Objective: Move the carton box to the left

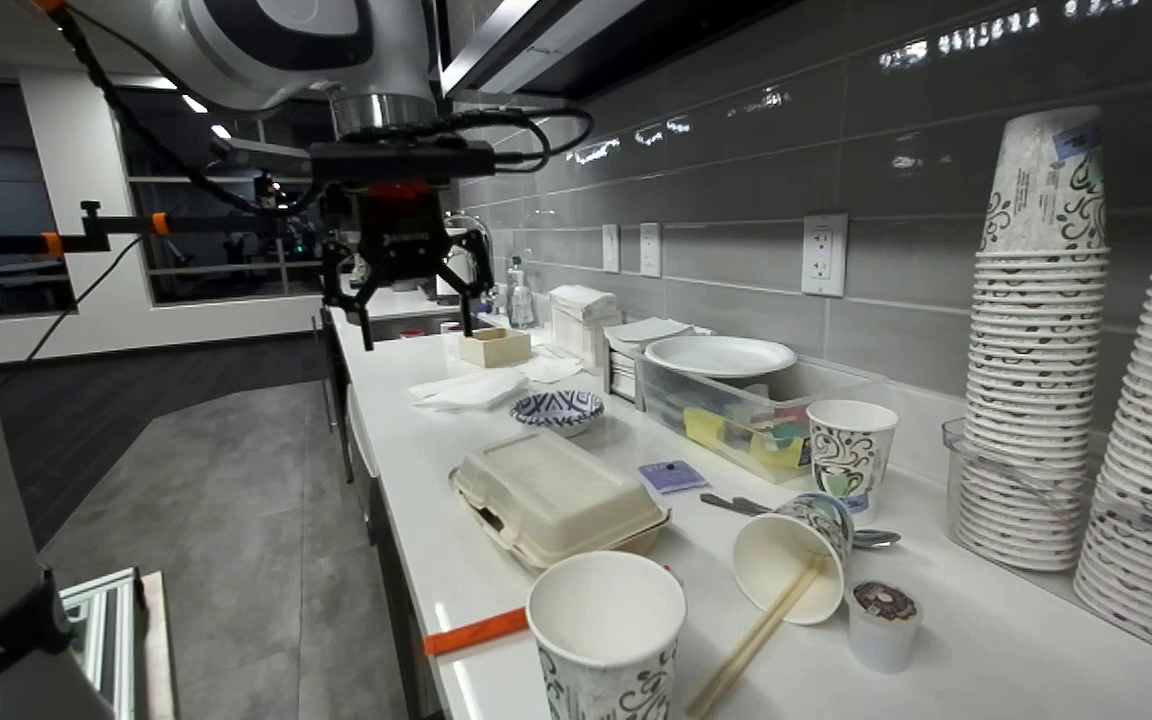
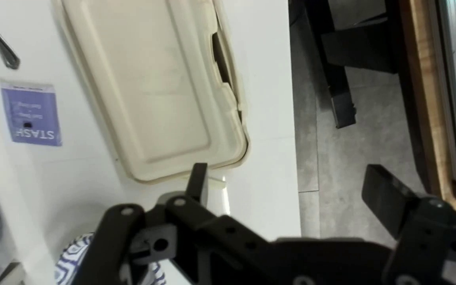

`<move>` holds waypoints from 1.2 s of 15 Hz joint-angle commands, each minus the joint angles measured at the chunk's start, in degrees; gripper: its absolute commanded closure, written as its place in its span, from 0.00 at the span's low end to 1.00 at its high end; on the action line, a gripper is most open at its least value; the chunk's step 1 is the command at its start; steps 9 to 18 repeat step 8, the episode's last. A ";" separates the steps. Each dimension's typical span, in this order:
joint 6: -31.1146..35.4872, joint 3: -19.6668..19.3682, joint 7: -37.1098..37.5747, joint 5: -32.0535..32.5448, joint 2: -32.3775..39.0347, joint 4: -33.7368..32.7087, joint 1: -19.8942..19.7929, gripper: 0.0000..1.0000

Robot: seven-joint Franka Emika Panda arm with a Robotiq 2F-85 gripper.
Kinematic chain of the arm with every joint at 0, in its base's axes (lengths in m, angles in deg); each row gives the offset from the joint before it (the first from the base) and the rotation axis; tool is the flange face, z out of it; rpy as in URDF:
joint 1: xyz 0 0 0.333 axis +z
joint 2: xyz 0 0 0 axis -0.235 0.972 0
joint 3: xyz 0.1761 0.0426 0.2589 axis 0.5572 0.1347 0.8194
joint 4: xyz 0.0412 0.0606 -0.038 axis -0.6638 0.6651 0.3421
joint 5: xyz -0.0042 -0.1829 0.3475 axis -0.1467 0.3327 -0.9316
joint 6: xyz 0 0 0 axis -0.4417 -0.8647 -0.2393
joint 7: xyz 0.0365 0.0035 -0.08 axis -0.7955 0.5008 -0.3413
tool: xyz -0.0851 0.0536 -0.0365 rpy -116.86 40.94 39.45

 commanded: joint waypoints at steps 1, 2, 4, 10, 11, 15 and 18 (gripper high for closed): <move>1.51 4.79 8.64 -3.10 -0.67 -1.49 -4.07 0.00; 0.38 3.77 4.11 -2.17 -0.22 -1.41 -3.09 0.00; 0.40 4.43 4.69 -2.06 -0.23 -1.79 -3.47 0.00; 0.40 4.41 4.64 -2.06 -0.09 -1.74 -3.49 0.00; 0.40 4.41 4.64 -2.06 -0.09 -1.74 -3.49 0.00; 0.40 4.41 4.64 -2.06 -0.09 -1.74 -3.49 0.00; 0.40 4.41 4.64 -2.06 -0.09 -1.74 -3.49 0.00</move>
